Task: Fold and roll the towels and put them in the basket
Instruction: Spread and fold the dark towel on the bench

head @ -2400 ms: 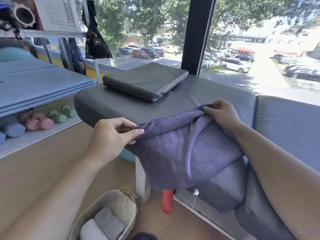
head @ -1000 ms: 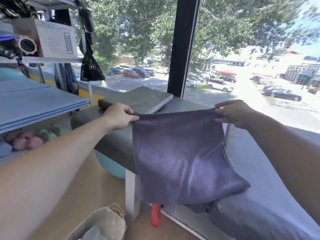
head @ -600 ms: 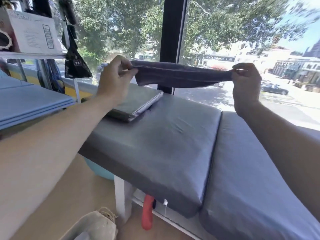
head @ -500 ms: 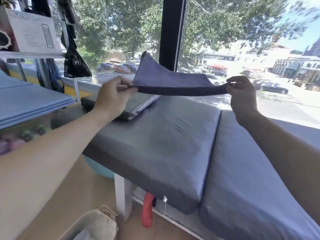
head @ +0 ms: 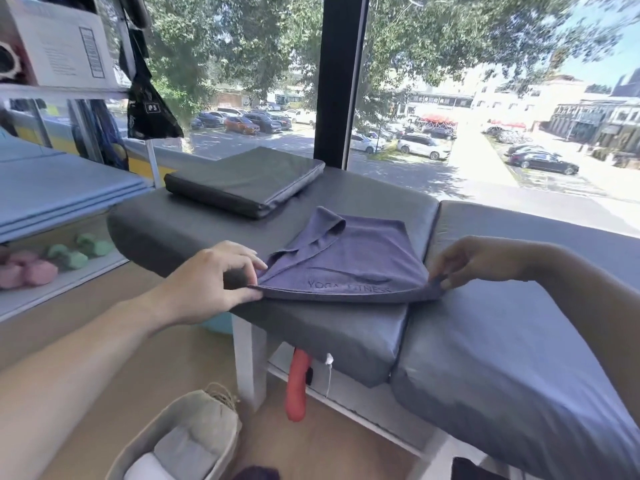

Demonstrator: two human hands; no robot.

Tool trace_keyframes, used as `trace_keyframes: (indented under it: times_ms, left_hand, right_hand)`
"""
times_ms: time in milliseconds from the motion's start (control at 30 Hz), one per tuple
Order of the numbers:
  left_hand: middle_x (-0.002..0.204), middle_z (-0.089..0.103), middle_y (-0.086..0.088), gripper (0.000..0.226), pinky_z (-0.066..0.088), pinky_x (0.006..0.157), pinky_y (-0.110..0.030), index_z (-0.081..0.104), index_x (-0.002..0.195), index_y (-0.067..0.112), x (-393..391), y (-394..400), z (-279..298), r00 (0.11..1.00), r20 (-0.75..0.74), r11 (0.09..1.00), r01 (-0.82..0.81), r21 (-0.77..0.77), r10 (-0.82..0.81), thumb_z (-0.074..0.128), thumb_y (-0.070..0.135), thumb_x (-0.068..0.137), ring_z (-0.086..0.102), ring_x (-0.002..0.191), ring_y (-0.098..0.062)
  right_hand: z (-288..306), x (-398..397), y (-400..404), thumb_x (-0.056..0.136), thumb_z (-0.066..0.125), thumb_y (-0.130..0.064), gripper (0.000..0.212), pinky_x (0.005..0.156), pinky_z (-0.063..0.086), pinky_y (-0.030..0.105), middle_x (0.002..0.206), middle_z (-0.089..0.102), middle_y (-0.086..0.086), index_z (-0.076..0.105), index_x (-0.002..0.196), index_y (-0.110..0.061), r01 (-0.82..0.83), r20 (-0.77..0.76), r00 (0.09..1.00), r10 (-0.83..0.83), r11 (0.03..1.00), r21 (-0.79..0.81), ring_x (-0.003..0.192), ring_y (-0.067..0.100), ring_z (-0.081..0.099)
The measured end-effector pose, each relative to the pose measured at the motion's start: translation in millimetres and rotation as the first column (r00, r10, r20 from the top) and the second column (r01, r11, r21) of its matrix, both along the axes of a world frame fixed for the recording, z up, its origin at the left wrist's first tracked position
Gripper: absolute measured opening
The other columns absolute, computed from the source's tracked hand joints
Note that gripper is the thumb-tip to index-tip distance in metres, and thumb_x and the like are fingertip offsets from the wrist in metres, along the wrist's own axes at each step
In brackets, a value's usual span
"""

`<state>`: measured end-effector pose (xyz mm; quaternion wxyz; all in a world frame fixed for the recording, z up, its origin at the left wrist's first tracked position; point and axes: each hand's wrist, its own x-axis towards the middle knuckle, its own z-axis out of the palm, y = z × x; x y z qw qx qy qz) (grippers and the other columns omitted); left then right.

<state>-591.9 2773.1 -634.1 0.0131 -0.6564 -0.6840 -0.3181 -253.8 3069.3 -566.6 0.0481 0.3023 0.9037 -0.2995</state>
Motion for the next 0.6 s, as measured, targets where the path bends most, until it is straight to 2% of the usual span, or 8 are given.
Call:
trace_keyframes:
  times_ms: [67,200,267,333,400,467,533,600]
  left_hand:
    - [0.106,0.070,0.024,0.024,0.042,0.097,-0.022,0.067,0.068,0.031,5.8,-10.4,9.4,0.999,-0.004,0.998,0.044,-0.052,-0.045,0.089,0.027,0.075,0.057,0.116,-0.002]
    - [0.104,0.069,0.022,0.023,0.044,0.092,-0.021,0.072,0.073,0.030,14.2,-18.0,22.7,0.994,0.049,0.951,0.109,-0.288,-0.099,0.088,0.046,0.070,0.060,0.107,-0.004]
    - [0.098,0.071,0.015,0.037,0.046,0.089,-0.024,0.074,0.079,0.031,19.6,-9.7,24.9,0.986,0.151,0.956,0.110,-0.273,-0.071,0.081,0.065,0.066,0.062,0.101,-0.008]
    - [0.092,0.070,0.012,0.041,0.046,0.085,-0.027,0.074,0.081,0.033,26.2,8.7,25.6,0.985,0.174,0.992,0.016,-0.127,0.007,0.075,0.071,0.069,0.061,0.095,-0.009]
    - [0.098,0.069,0.015,0.026,0.043,0.091,-0.029,0.074,0.088,0.033,36.9,36.1,23.9,0.999,0.052,1.000,0.012,-0.011,-0.012,0.078,0.057,0.077,0.058,0.101,-0.005]
    - [0.113,0.070,0.015,0.018,0.037,0.106,-0.028,0.075,0.101,0.031,52.7,66.1,22.3,0.989,-0.082,0.992,0.125,0.007,-0.124,0.080,0.036,0.084,0.055,0.116,-0.007]
    - [0.128,0.067,0.012,0.028,0.020,0.115,-0.014,0.073,0.116,0.029,70.0,93.9,19.5,0.959,-0.202,0.980,0.195,-0.039,-0.199,0.074,0.025,0.088,0.047,0.131,-0.010]
    - [0.140,0.060,0.013,0.040,0.008,0.117,-0.017,0.067,0.128,0.028,85.3,119.7,14.8,0.913,-0.339,0.974,0.207,-0.093,-0.227,0.063,0.017,0.090,0.035,0.143,-0.011]
  right_hand:
    - [12.3,3.2,-7.5,0.088,0.075,-0.004,0.019,0.083,0.049,0.030,0.092,0.077,0.010,0.077,0.096,-0.021,-0.070,0.137,0.987,0.079,0.995,-0.065,0.084,0.017,0.065]
    - [29.0,-3.3,-32.0,0.092,0.073,-0.021,0.026,0.081,0.050,0.030,0.095,0.078,-0.005,0.071,0.118,-0.026,-0.166,0.370,0.906,0.206,0.976,-0.138,0.093,0.011,0.071]
    - [27.7,-16.6,-35.5,0.095,0.069,-0.028,0.023,0.083,0.050,0.032,0.097,0.079,-0.007,0.070,0.118,-0.025,-0.160,0.291,0.940,0.175,0.984,-0.078,0.096,0.012,0.073]
    - [17.4,-37.2,-29.2,0.096,0.068,-0.026,0.016,0.080,0.051,0.026,0.094,0.079,-0.006,0.073,0.111,-0.024,-0.077,0.067,0.995,0.071,0.993,0.085,0.091,0.010,0.074]
    - [2.5,-60.2,-20.6,0.096,0.068,-0.023,0.016,0.084,0.052,0.024,0.099,0.078,-0.008,0.074,0.110,-0.025,0.024,-0.110,0.994,0.004,0.968,0.251,0.093,0.009,0.072]
    - [-16.3,-80.7,-11.8,0.096,0.064,-0.020,0.024,0.097,0.049,0.028,0.116,0.074,-0.005,0.071,0.119,-0.025,0.067,-0.167,0.986,-0.007,0.933,0.355,0.108,0.013,0.068]
    - [-36.2,-94.1,-2.3,0.099,0.061,-0.025,0.032,0.104,0.040,0.026,0.133,0.067,-0.003,0.066,0.131,-0.023,0.063,-0.162,0.987,0.005,0.908,0.414,0.124,0.017,0.061]
    - [-55.1,-100.5,3.1,0.101,0.056,-0.038,0.040,0.110,0.036,0.027,0.142,0.060,-0.007,0.061,0.139,-0.027,0.037,-0.156,0.987,0.034,0.902,0.431,0.133,0.016,0.054]
